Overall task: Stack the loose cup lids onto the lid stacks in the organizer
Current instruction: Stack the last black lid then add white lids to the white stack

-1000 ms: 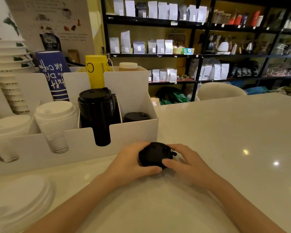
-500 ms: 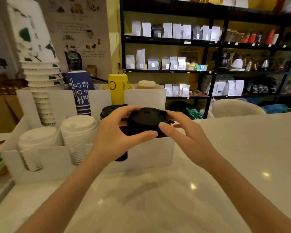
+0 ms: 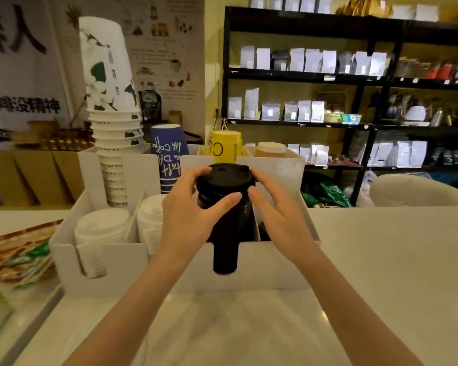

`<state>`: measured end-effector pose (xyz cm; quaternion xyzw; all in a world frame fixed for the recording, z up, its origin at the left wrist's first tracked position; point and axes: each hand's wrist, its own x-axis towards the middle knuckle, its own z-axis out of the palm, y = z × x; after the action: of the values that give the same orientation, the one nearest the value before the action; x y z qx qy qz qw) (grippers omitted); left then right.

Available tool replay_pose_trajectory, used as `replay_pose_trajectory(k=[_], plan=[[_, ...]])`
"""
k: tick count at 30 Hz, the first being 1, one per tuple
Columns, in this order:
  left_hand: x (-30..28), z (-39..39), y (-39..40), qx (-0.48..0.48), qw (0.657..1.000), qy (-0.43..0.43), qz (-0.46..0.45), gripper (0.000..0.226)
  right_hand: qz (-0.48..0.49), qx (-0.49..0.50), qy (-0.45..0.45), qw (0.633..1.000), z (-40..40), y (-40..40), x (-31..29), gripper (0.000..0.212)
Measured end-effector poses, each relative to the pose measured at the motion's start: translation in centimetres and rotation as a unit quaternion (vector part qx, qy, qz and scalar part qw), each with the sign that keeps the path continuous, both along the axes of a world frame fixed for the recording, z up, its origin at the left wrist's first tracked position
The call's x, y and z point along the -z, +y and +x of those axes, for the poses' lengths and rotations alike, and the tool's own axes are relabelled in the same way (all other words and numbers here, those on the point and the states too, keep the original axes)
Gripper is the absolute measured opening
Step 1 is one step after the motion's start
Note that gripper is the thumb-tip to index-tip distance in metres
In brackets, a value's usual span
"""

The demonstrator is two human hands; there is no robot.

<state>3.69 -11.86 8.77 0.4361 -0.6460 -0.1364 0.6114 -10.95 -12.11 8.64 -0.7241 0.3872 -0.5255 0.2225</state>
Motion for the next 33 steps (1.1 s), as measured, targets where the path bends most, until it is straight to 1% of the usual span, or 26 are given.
replay_pose_trajectory(k=[3,11,14,18,21,24,27,33], plan=[[0.4,0.2,-0.6,-0.012,1.000,-0.021,0.015,0.057,0.029,-0.047,0.016,0.998,0.1,-0.8,1.0,0.033],[1.4,-0.4,-1.3,-0.025,0.998,-0.053,0.025,0.058,0.052,-0.068,0.009,0.996,-0.1,-1.8,1.8,0.040],[1.4,-0.5,-1.3,-0.027,0.998,-0.044,0.027,0.058,0.066,-0.069,0.010,0.995,-0.1,-2.0,2.0,0.040],[1.3,-0.7,-1.2,-0.021,0.999,-0.014,0.044,0.067,0.074,-0.067,0.009,0.995,-0.1,-2.2,2.0,0.045],[1.2,-0.3,-1.4,-0.014,0.998,-0.021,0.058,0.068,0.072,-0.059,0.021,0.995,0.1,-2.3,2.0,0.052],[0.9,0.0,-1.4,-0.009,0.996,-0.025,0.079,0.067,0.076,-0.054,0.022,0.995,0.1,-2.4,2.1,0.050],[0.8,0.0,-1.3,-0.032,0.995,-0.048,0.078,0.069,0.094,-0.061,0.010,0.994,0.0,-2.2,2.1,0.036],[1.3,-0.3,-1.1,-0.089,0.989,-0.102,0.057,0.064,0.122,-0.061,-0.005,0.991,0.0,-2.4,2.4,0.046]])
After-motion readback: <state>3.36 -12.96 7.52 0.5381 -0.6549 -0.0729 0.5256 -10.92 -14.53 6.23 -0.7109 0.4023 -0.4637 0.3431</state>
